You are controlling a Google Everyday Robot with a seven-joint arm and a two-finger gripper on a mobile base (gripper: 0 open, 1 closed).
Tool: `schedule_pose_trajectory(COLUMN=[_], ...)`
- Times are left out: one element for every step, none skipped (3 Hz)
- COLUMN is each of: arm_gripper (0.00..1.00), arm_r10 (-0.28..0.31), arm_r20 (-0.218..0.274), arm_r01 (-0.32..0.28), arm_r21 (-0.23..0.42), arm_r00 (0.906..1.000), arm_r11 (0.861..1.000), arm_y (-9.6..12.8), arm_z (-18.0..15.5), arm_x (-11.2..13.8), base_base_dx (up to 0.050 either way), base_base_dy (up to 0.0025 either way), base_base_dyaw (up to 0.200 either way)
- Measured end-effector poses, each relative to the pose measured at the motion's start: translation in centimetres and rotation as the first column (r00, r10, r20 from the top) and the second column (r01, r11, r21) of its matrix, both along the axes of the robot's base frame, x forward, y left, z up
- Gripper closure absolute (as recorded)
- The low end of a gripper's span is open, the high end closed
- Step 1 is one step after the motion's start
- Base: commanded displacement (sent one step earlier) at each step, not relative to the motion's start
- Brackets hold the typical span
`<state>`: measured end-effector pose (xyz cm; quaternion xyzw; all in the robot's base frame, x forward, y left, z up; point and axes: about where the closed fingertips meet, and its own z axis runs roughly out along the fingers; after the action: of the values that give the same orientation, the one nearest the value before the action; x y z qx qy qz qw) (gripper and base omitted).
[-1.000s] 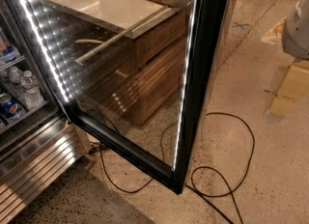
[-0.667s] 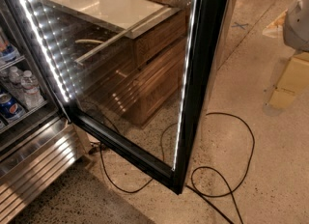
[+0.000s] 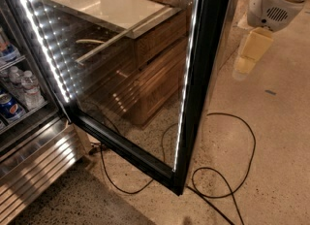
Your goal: Close right fridge door
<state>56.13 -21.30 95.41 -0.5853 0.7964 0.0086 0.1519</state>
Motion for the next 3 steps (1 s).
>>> schedule_pose_trajectory(arm_gripper=[0.00, 0.00, 0.00], arm_r10=[0.000, 0.016, 0.017], arm_r20=[0.004, -0.038, -0.022], arm_r01=[0.000, -0.018, -0.018], arm_r21=[0.003, -0.055, -0.051], arm_r00=[1.0000, 0.9992, 0.9996], arm_r11=[1.000, 0.998, 0.999], arm_y=[0.1, 2.1, 2.3], arm_z=[-0.1, -2.2, -2.2], arm_x=[0.2, 1.2, 1.6], base_base_dx=[0.000, 0.000, 0.000], base_base_dy=[0.00000, 0.00000, 0.00000], base_base_dyaw=[0.000, 0.000, 0.000])
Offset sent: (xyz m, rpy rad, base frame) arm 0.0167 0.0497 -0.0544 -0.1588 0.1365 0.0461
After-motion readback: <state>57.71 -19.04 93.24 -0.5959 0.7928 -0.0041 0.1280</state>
